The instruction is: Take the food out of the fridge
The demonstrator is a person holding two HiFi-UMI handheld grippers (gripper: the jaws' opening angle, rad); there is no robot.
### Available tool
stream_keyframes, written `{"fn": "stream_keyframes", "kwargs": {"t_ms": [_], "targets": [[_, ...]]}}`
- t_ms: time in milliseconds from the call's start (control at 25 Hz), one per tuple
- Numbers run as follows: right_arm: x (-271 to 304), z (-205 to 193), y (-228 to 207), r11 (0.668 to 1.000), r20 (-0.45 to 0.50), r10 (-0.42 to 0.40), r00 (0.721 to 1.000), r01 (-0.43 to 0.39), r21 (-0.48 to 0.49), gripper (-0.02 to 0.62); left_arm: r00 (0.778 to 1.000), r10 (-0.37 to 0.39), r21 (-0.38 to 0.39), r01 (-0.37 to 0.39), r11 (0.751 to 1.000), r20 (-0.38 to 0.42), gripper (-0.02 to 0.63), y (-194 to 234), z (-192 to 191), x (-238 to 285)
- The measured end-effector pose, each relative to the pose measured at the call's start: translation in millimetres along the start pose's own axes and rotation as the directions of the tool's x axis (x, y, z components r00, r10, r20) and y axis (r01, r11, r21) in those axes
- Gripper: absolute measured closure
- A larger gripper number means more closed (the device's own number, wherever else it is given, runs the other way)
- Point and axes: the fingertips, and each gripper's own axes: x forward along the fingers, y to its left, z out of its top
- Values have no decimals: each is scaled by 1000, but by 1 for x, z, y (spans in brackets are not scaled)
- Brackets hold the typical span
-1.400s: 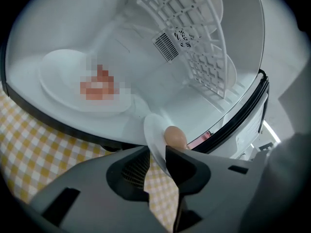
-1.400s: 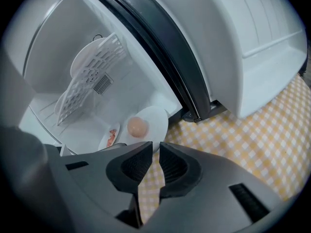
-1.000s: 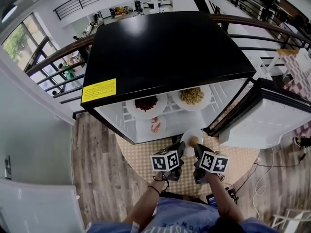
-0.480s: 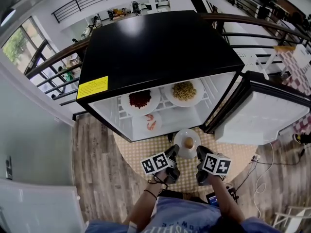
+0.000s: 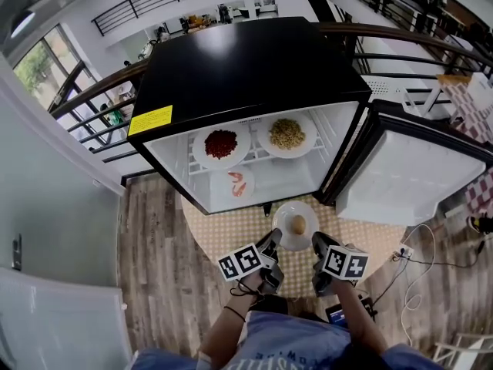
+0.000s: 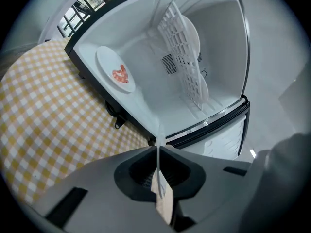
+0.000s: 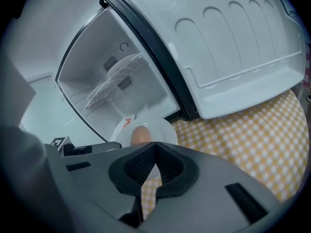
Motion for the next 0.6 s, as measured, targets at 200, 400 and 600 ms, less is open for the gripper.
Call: {"fn": "stream_keyframes", "kwargs": {"t_ms": [200, 400, 600], "targets": [[-21, -8, 3, 999, -10, 43, 999, -43, -17, 581, 999, 4, 2, -4, 1000, 39, 583, -14, -15, -17], [-47, -22, 3, 997, -41, 65, 997, -66, -39, 581, 997, 4, -2, -4, 1000, 80, 583, -30, -31, -36], [-79, -28, 6, 992, -28, 118, 993, -119, -37, 581, 993, 6, -11, -5, 1000, 115, 583, -42, -53, -52]]}}
